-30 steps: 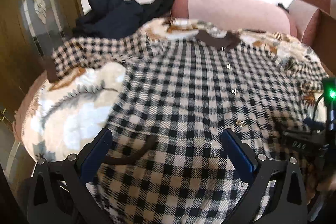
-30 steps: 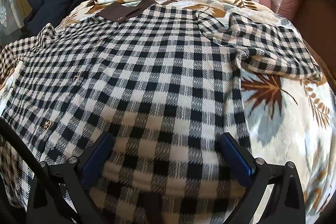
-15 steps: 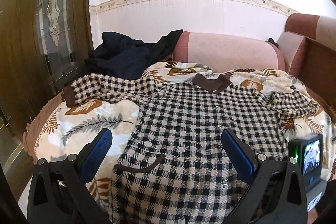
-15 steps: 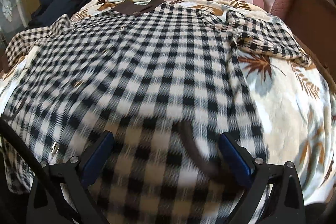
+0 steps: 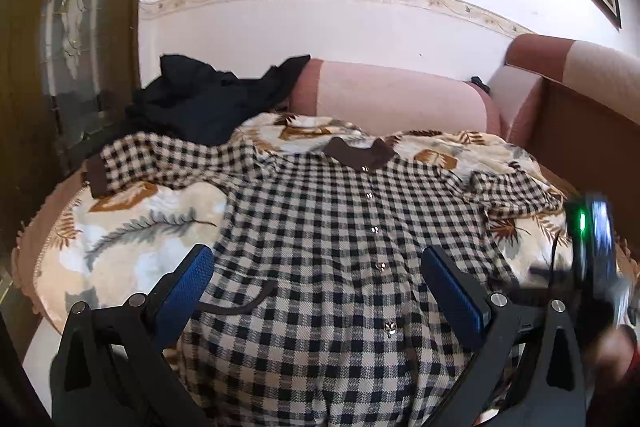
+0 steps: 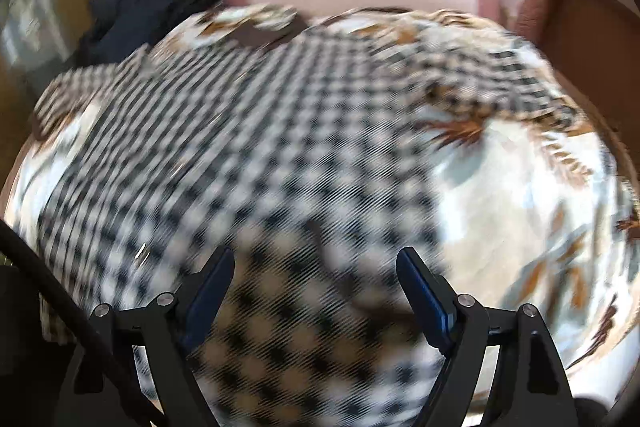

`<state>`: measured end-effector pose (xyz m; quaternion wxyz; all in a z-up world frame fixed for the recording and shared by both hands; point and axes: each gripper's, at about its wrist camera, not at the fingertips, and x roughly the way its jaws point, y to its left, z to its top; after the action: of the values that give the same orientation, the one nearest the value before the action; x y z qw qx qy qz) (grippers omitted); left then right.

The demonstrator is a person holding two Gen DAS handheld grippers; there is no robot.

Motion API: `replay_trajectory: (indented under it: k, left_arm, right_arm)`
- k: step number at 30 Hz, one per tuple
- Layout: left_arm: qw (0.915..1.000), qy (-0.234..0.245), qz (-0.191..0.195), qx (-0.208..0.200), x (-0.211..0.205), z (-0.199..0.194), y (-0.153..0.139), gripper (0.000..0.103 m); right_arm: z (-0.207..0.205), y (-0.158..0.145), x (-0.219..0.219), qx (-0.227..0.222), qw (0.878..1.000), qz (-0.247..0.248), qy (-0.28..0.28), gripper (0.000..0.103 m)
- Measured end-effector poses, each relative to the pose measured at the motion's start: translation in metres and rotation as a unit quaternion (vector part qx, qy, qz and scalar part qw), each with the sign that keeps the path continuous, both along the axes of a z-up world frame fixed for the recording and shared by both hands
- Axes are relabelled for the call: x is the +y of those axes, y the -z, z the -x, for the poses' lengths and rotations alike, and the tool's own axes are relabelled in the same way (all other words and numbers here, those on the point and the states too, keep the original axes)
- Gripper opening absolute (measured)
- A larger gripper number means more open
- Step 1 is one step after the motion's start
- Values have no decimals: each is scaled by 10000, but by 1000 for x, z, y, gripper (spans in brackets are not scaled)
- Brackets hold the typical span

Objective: Fold large clothes

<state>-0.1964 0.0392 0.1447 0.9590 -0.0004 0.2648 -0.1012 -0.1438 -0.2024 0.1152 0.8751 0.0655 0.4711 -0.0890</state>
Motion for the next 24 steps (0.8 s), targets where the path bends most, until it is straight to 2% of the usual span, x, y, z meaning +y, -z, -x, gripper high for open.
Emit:
replay_trajectory:
  k: [3,5,7,8,9,12,13,16,18,20,24]
  left_arm:
    - [9998,59,79,162,1,-8,9,103]
    - [9997,33,105,228,1,-13,14,103]
    - [9995,-12,77,304,-1,-20,18,103]
    - [9993,-36,57,362,-3,-25,20,103]
    - [9992,-52,42,405,-4,-30,22,103]
    - [9981,-87,13,608,-11,-47,30,103]
    - [9976,-76,-9,691,-14,-52,33,103]
    - [9959,-35,-178,885,-28,-67,44,103]
    - [9951,-24,-322,937,-38,-76,51,103]
    - [9939,8,-409,1020,-48,-84,57,103]
    - [9917,101,-476,1193,-62,-96,69,103]
  right_arm:
    - [-24,1,-62,66,9980,172,612,86]
    - [-38,3,-120,20,9914,226,1288,86]
    - [-43,7,-192,-115,9746,-45,2237,84]
    - [-42,10,-231,-223,9611,-276,2740,83]
    - [-40,12,-252,-286,9527,-419,2996,83]
    - [-26,27,-330,-601,9144,-1210,3816,80]
    - [-23,34,-349,-730,9038,-1472,3951,79]
    - [-21,50,-384,-1012,8910,-1936,3979,76]
    - [-30,49,-396,-1181,8930,-2057,3825,75]
    - [-42,47,-407,-1325,8951,-2267,3603,64]
    - [-65,55,-408,-1297,9024,-2368,3359,59]
